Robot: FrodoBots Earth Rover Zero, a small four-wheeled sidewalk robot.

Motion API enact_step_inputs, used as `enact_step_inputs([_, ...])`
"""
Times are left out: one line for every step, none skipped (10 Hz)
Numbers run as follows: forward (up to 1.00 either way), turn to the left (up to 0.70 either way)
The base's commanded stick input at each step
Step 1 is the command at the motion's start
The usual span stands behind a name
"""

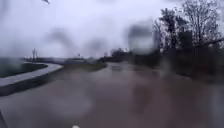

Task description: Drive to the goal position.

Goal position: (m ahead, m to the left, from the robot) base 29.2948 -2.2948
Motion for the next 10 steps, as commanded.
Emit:
enact_step_inputs([0.00,0.70])
enact_step_inputs([0.00,0.70])
enact_step_inputs([0.00,0.70])
enact_step_inputs([0.00,0.70])
enact_step_inputs([0.00,0.70])
enact_step_inputs([0.00,0.70])
enact_step_inputs([0.00,0.70])
enact_step_inputs([0.00,0.70])
enact_step_inputs([0.00,0.70])
enact_step_inputs([0.00,0.70])
